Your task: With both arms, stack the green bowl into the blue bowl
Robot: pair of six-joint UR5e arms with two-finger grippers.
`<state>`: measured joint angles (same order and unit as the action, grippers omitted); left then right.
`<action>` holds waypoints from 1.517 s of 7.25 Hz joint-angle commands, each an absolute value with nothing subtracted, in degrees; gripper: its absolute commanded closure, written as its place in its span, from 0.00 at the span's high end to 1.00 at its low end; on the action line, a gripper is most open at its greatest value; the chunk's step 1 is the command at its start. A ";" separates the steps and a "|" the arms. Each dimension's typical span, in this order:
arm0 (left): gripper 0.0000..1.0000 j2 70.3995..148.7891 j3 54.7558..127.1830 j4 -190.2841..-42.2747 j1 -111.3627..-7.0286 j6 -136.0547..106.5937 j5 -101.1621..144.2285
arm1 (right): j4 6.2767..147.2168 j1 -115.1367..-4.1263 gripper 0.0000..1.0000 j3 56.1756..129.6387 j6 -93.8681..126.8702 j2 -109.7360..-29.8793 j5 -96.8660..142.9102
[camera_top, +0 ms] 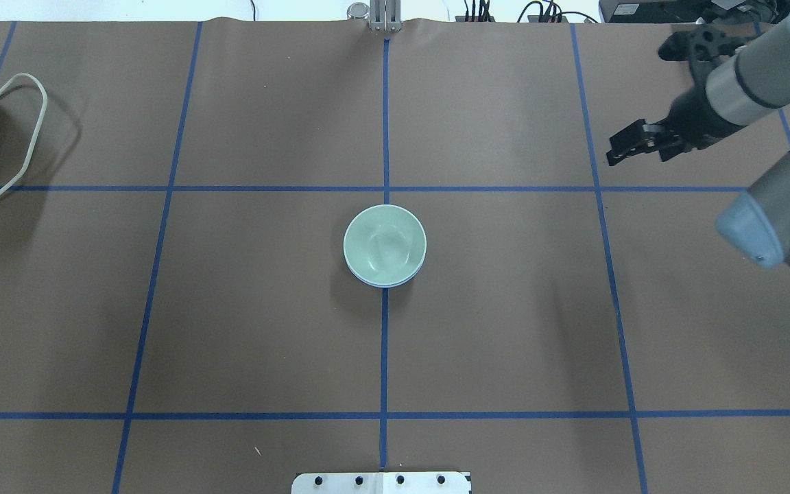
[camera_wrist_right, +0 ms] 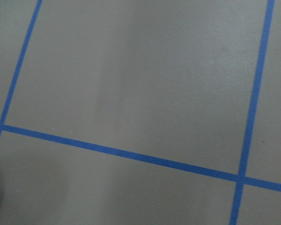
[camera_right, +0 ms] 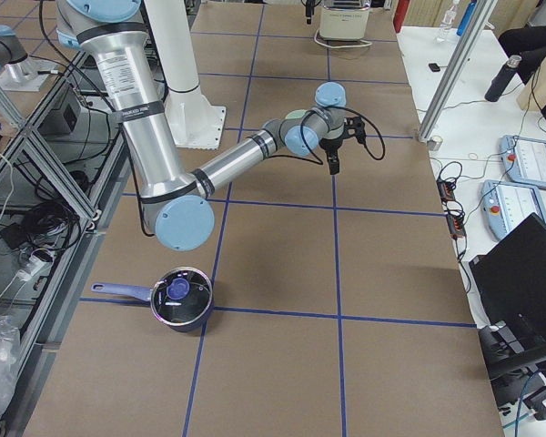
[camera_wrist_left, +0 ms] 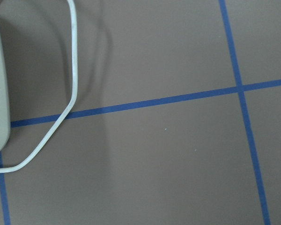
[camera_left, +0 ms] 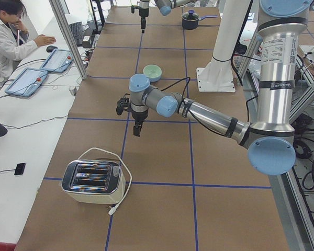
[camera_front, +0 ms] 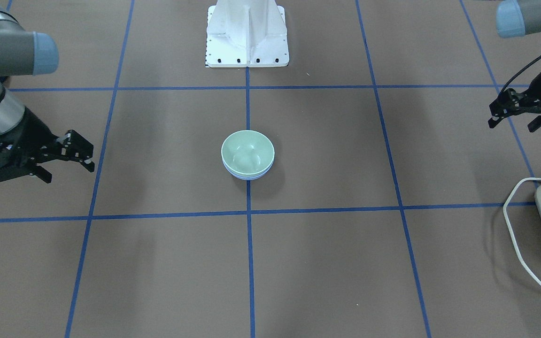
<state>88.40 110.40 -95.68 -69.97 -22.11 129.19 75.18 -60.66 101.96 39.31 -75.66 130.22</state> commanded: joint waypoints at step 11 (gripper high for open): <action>0.99 79.28 101.78 -95.98 -82.09 -8.61 137.90 | 92.46 -82.26 1.00 101.16 7.39 -94.39 129.37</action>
